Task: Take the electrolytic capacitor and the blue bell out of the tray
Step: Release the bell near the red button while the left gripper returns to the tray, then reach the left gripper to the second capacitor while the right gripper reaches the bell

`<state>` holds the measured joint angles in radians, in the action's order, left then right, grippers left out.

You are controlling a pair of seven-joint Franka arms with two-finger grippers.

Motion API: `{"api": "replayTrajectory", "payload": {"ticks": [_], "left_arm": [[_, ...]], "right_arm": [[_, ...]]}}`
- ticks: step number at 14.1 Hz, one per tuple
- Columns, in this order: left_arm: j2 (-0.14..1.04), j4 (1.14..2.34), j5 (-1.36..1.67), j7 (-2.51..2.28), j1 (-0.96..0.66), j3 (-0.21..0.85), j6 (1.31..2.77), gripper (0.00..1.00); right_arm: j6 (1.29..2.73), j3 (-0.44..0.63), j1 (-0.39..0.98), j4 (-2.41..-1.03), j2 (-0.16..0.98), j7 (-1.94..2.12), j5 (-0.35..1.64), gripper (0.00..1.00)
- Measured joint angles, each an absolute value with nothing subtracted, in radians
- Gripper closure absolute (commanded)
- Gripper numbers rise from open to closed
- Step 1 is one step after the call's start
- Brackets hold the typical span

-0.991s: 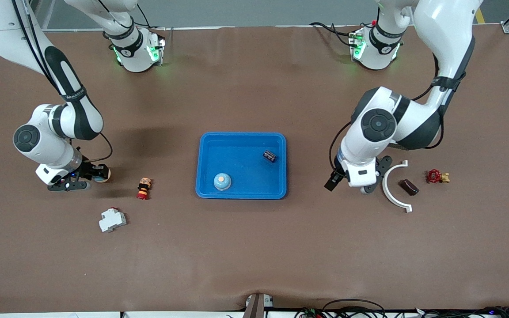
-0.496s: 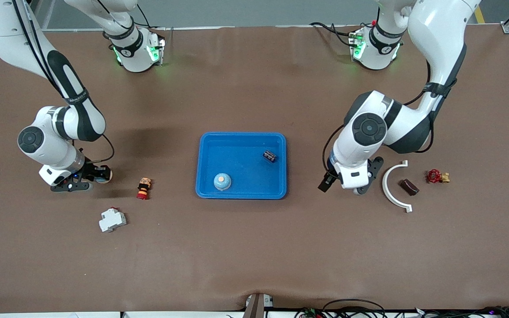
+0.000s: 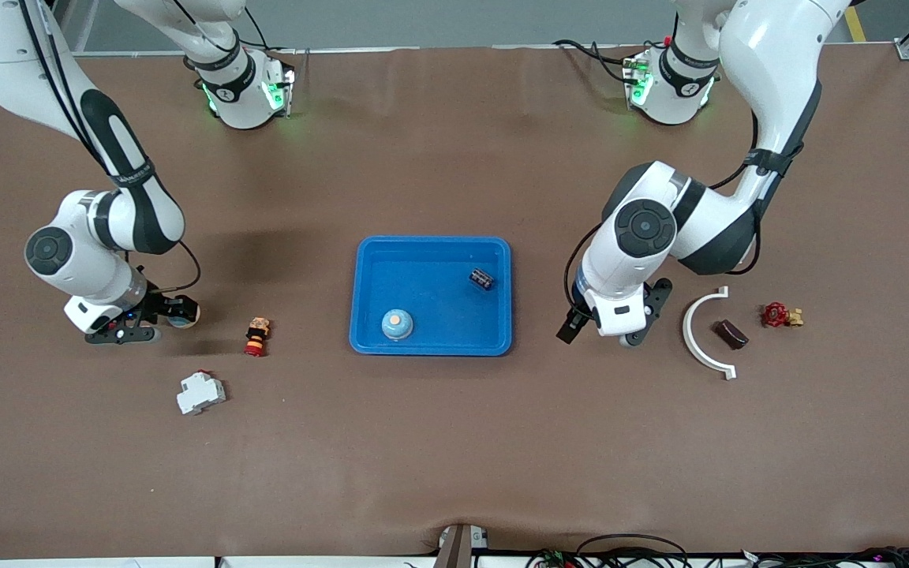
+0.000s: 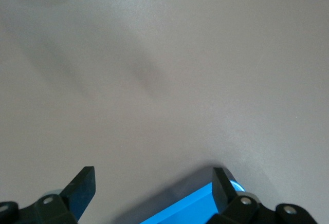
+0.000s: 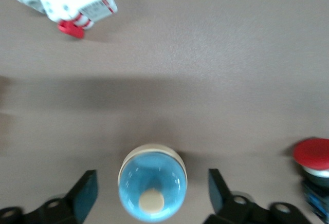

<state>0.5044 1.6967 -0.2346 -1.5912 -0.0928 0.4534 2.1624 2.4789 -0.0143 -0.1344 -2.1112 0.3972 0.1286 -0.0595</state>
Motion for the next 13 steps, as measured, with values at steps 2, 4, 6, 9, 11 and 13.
{"api": "replayTrajectory", "payload": {"ticks": [2,4,6,9,11,13], "left_arm": [[0.508,1.696,-0.235,-1.593,-0.095,0.454,2.162,0.00],[0.511,1.696,-0.235,-1.593,-0.099,0.454,2.162,0.00],[0.520,1.696,-0.235,-1.595,-0.114,0.455,2.171,0.00],[0.542,1.696,-0.235,-1.640,-0.141,0.455,2.204,0.00],[0.559,1.696,-0.235,-1.662,-0.154,0.455,2.229,0.00],[0.572,1.696,-0.235,-1.685,-0.164,0.455,2.253,0.00]], "right_arm": [[2.225,-0.021,-0.110,-2.001,0.329,0.057,-0.059,0.00],[2.078,-0.030,-0.049,-1.927,0.255,-0.068,-0.034,0.00],[2.038,-0.038,0.039,-1.920,0.204,-0.204,0.070,0.00],[2.050,-0.044,0.165,-1.923,0.202,-0.418,0.182,0.00],[2.103,-0.045,0.250,-1.924,0.212,-0.558,0.188,0.00],[2.165,-0.045,0.324,-1.926,0.230,-0.673,0.188,0.00]]}}
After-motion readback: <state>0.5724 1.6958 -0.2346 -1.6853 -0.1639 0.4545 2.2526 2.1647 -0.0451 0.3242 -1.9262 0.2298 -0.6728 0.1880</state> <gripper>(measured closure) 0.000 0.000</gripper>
